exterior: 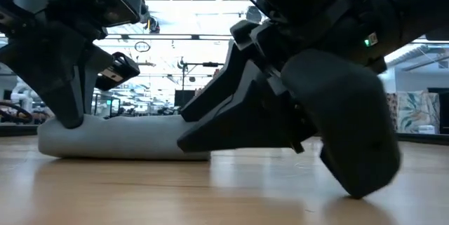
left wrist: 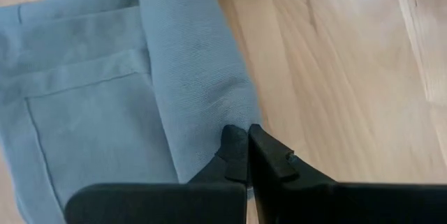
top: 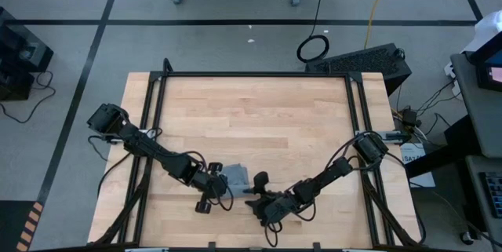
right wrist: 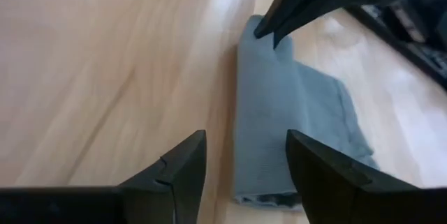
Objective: Roll towel
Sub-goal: Roll the gray towel on the table
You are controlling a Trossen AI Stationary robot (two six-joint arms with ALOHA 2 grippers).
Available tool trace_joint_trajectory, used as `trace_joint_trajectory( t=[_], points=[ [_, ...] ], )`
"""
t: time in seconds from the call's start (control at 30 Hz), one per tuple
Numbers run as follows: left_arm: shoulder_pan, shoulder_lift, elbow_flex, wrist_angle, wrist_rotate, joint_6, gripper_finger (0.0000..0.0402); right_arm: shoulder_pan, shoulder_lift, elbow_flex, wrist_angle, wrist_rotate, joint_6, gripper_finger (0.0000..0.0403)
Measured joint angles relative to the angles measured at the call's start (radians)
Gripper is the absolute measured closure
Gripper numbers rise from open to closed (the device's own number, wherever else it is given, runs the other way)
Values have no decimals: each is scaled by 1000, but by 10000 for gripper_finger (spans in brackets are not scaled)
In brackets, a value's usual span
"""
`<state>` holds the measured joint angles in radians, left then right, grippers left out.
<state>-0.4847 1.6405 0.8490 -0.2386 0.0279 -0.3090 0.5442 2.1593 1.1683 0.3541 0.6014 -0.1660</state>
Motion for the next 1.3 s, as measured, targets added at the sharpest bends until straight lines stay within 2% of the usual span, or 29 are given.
trace_joint_trajectory(
  t=[0.23, 0.47, 0.67, 0.77, 0.97, 1.13, 1.3],
  points=[
    [0, 0, 0, -14, 2, 5, 395, -12, 0, 0, -7, 38, -2, 214],
    [0, 0, 0, -13, 0, 43, 391, -81, -4, 0, -87, -130, 173, 225],
    [-1, -1, 0, -18, -60, 56, 385, -120, -6, 1, -116, -226, 312, 273],
    [-1, -22, 0, -34, -89, 54, 361, -128, -8, 2, -124, -278, 388, 304],
    [-11, -127, 1, -129, -201, -8, 281, -127, -10, 4, -131, -379, 576, 350],
    [-84, -167, 2, -96, -249, -23, 229, -130, -10, 2, -130, -513, 786, 359],
    [-183, -136, 2, -35, -348, -25, 202, -149, -9, 2, -127, -624, 958, 358]
  ],
)
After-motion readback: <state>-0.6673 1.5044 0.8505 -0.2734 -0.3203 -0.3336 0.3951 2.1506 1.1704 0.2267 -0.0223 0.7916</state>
